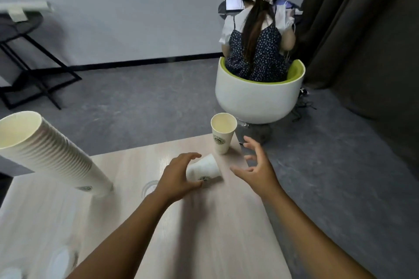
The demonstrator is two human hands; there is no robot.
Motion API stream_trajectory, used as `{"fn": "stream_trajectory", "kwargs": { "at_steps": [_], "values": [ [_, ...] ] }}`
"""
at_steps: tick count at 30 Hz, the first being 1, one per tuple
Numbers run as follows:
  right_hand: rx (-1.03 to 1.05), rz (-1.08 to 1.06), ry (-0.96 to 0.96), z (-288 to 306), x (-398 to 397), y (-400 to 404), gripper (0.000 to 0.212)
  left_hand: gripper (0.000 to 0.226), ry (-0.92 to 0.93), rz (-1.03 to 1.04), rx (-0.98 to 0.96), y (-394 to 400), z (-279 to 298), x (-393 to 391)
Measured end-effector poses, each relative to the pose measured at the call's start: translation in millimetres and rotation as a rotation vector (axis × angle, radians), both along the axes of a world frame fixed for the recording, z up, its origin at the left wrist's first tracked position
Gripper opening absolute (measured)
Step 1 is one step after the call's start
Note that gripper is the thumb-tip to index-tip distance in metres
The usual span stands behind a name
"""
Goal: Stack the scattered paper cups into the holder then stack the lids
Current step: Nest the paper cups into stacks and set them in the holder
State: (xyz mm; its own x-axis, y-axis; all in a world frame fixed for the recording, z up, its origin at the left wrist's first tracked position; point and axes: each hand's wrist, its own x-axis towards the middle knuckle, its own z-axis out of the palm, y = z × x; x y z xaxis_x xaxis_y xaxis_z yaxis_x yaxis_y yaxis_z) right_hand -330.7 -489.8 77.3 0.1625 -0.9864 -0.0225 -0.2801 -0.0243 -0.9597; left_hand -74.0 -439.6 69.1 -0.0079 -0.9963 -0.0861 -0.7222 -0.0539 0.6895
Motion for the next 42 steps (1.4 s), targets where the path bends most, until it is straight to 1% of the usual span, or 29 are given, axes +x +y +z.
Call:
{"fn": "stream_trajectory", "kwargs": {
  "at_steps": [3, 6, 11, 16, 22, 25, 28, 32, 34, 37, 42],
  "values": [
    [0.001, 0.032, 0.019, -18.6, 1.5, -16.8, 0.09, 0.085, -0.083, -0.024, 0.047, -21.3, -18.1, -4.4],
    [0.007, 0.04, 0.02, -32.4, 4.6, -29.7, 0.092, 0.082, -0.114, -0.041, 0.084, -38.0, -32.6, -6.7],
    [-0.029, 0.002, 0.016, -41.9, 7.5, -52.7, 0.089, 0.082, -0.117, -0.051, 0.124, -51.8, -50.2, -7.5],
    [-0.043, -0.046, 0.042, -45.1, 11.9, -78.6, 0.097, 0.089, -0.111, -0.077, 0.177, -60.8, -57.5, -9.4],
    [-0.071, 0.006, 0.087, -44.2, 34.7, -109.4, 0.108, 0.098, -0.128, -0.081, 0.236, -69.9, -60.1, -11.7],
    [-0.066, 0.023, 0.095, -46.6, 46.3, -122.0, 0.109, 0.103, -0.105, -0.059, 0.248, -69.2, -61.3, -6.2],
    [-0.077, 0.048, 0.095, -49.8, 54.0, -132.1, 0.105, 0.1, -0.016, -0.016, 0.198, -65.7, -54.1, 1.5],
    [-0.083, 0.039, 0.055, -46.8, 59.2, -133.0, 0.097, 0.085, 0.119, 0.082, 0.055, -57.2, -35.9, 10.8],
    [-0.094, 0.044, 0.038, -39.0, 59.1, -126.0, 0.096, 0.082, 0.18, 0.136, -0.009, -50.5, -21.6, 12.1],
    [-0.119, 0.059, 0.023, -21.9, 56.9, -107.7, 0.095, 0.083, 0.259, 0.203, -0.087, -34.4, -1.7, 11.7],
    [-0.181, 0.11, 0.022, 16.6, 56.1, -63.0, 0.095, 0.091, 0.304, 0.262, -0.153, 7.6, 28.9, 15.8]
  ]
}}
